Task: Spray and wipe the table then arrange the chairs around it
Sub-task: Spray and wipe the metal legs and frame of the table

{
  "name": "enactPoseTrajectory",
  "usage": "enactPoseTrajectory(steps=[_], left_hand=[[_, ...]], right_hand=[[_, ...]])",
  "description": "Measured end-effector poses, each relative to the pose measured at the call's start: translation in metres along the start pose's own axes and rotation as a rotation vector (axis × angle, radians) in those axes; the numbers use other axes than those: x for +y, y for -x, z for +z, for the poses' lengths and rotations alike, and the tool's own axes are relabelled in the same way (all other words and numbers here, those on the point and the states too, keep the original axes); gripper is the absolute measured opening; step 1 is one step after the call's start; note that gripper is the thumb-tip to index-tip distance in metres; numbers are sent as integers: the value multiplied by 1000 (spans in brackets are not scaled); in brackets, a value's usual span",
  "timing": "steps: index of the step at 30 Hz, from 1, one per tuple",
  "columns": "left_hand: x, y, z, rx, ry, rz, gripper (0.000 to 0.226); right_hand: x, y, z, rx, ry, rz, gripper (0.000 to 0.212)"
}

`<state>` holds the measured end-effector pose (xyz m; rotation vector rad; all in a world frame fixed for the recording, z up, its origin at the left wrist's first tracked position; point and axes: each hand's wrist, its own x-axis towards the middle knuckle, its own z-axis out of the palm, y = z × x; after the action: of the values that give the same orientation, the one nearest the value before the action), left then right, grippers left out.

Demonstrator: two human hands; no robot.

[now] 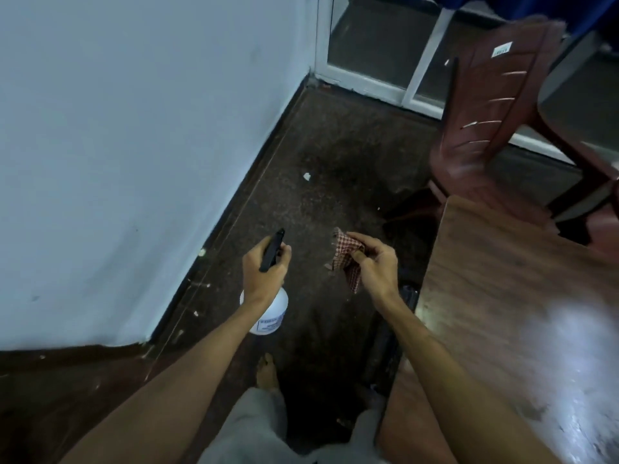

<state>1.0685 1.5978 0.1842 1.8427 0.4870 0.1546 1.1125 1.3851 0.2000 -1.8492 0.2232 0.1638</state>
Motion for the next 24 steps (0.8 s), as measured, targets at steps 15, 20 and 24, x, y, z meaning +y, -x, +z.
enactPoseTrajectory(steps=[15, 20, 24], left_hand=[[40, -182, 18, -394, -75, 154, 8], [69, -235, 66, -578, -123, 280, 12], [92, -264, 108, -767, -153, 294, 20]], right_hand=[[-27, -92, 40, 345, -55, 106, 40], [-27, -129, 37, 485, -11, 131, 41], [-28, -142, 30, 599, 39, 205, 42]])
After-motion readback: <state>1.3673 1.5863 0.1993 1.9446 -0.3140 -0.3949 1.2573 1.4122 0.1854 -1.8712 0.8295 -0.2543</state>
